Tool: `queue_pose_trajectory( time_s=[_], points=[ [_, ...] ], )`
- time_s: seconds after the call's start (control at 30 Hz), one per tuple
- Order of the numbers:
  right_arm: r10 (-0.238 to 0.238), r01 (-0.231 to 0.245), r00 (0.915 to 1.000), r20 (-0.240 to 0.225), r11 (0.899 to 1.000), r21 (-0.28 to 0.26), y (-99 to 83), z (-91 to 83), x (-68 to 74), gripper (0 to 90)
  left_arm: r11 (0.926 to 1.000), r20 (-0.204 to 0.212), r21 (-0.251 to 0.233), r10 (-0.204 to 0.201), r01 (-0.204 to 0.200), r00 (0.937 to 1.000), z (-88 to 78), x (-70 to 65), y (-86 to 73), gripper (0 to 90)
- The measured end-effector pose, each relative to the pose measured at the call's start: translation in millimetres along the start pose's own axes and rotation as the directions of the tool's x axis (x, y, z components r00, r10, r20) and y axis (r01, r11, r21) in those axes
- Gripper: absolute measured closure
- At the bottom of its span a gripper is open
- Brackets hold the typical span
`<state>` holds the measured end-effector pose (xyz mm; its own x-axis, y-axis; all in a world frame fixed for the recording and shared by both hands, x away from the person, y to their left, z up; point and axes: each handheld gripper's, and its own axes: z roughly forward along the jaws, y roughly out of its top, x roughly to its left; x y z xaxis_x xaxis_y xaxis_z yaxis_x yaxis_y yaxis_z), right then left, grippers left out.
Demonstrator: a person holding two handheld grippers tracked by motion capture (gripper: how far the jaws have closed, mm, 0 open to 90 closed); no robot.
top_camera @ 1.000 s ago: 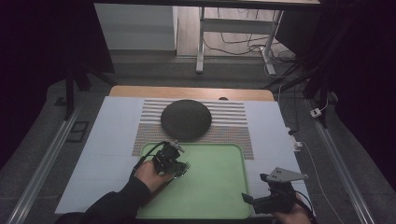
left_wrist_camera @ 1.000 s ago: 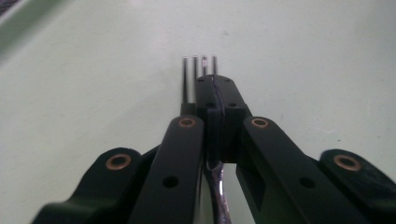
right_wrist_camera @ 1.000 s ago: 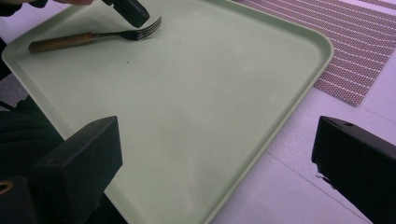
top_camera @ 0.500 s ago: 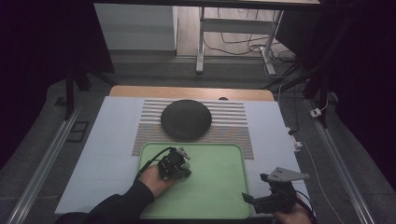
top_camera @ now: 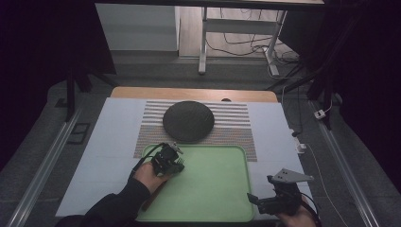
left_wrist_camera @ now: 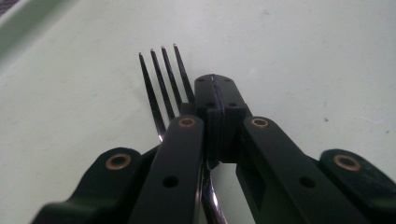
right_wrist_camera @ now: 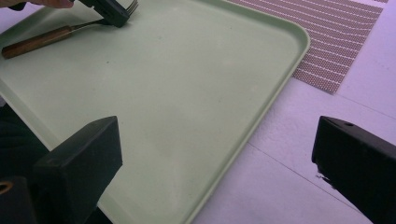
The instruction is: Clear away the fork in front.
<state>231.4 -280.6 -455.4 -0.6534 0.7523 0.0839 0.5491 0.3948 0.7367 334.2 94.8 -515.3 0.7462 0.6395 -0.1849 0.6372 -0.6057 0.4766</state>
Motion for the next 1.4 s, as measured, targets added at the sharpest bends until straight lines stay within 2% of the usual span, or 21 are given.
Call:
queue_pose_trajectory(
  time_s=[0.3,0.63,0.83,1.0,1.1,1.23,1.4],
  points=[
    [0.006,-0.006,0.9994,0.033,1.0,0.011,-0.5,-0.4,-1.0,1.8,0.9986,-0.017,0.004,-0.052,0.052,0.9985,-7.9,19.4,-7.0,88.5],
    [0.016,-0.016,0.9996,0.024,1.0,0.009,-0.6,-0.5,-2.3,1.8,0.9943,-0.036,0.005,-0.107,0.107,0.9937,-17.7,41.7,-16.9,88.4],
    [0.015,-0.015,0.9996,0.022,1.0,0.011,-0.6,-0.6,-2.2,1.8,0.9894,-0.069,0.003,-0.145,0.145,0.9871,-23.4,52.7,-22.3,88.4],
    [0.013,-0.013,0.9998,0.018,1.0,0.012,-0.6,-0.4,-2.1,1.8,0.9874,-0.056,-0.004,-0.158,0.158,0.9859,-24.9,56.6,-24.8,88.1],
    [0.012,-0.012,0.9998,0.017,1.0,0.011,-0.6,-0.5,-1.9,1.8,0.9881,-0.049,-0.022,-0.153,0.152,0.987,-26.9,56.1,-24.6,78.4],
    [0.014,-0.014,0.9998,0.012,1.0,0.009,-0.7,-0.6,-2.2,1.8,0.9882,-0.072,-0.058,-0.146,0.142,0.9867,-34.1,54.0,-24.4,66.2],
    [0.015,-0.015,0.9998,0.012,1.0,0.008,-0.9,-0.8,-2.1,1.8,0.9835,-0.034,-0.127,-0.134,0.129,0.9903,-48.9,51.0,-28.1,47.7]
  ],
)
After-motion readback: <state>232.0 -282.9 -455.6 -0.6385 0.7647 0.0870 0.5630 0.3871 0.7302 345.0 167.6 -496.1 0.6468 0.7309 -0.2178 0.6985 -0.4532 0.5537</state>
